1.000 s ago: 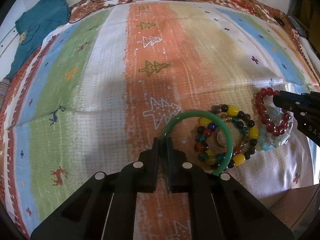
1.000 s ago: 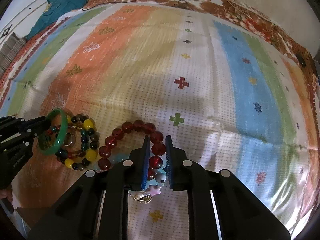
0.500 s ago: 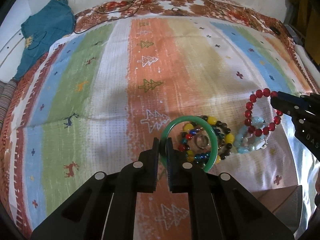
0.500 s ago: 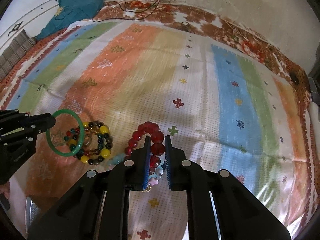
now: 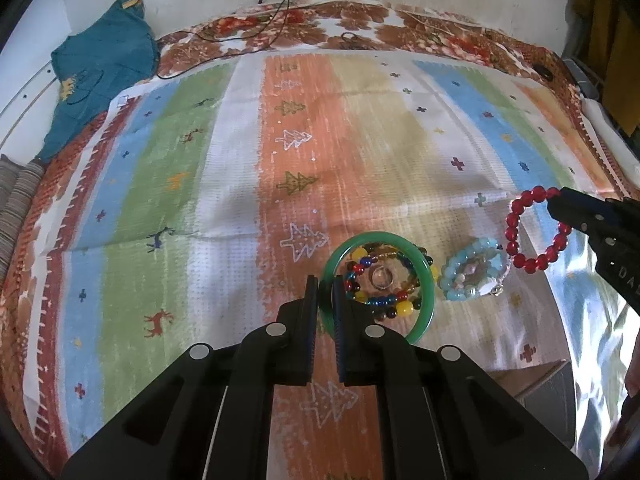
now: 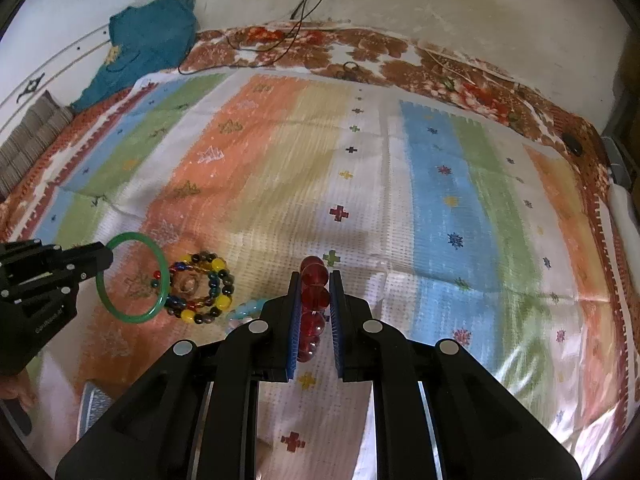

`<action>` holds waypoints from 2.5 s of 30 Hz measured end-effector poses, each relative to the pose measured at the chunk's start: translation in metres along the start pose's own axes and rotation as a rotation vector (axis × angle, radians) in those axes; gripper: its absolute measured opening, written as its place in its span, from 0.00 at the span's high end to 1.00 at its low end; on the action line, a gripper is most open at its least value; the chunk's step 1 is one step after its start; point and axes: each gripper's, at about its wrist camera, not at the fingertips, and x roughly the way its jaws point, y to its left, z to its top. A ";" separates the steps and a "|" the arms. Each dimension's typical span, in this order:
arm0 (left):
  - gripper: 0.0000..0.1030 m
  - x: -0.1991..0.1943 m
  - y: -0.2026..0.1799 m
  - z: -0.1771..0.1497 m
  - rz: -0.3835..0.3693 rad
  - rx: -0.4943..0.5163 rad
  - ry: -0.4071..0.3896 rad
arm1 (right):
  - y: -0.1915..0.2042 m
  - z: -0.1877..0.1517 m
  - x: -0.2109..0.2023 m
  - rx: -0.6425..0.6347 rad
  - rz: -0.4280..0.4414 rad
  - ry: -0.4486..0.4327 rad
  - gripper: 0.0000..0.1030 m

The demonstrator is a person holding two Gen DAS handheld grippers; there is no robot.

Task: Organize jewelry
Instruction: 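Lift both held bracelets and carry them over the silver tin, then open both tools to drop the bracelets into the silver tin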

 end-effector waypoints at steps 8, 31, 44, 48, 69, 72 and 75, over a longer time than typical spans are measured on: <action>0.93 -0.026 -0.001 -0.004 -0.031 0.009 -0.026 | 0.008 -0.005 -0.027 -0.017 -0.004 -0.045 0.86; 0.93 -0.074 -0.025 -0.026 -0.074 0.030 -0.072 | 0.008 -0.029 -0.078 0.001 0.031 -0.105 0.86; 0.93 -0.099 -0.036 -0.046 -0.074 0.064 -0.089 | 0.022 -0.050 -0.110 -0.023 0.072 -0.125 0.86; 0.93 -0.103 -0.035 -0.054 -0.077 0.066 -0.081 | 0.026 -0.064 -0.113 -0.028 0.087 -0.113 0.86; 0.77 -0.111 -0.043 -0.088 -0.086 0.069 -0.036 | 0.026 -0.085 -0.128 0.002 0.119 -0.098 0.81; 0.69 -0.112 -0.038 -0.086 -0.062 0.057 -0.047 | 0.018 -0.086 -0.123 0.011 0.080 -0.079 0.64; 0.66 -0.111 -0.033 -0.086 -0.053 0.046 -0.042 | 0.009 -0.086 -0.117 0.039 0.063 -0.061 0.64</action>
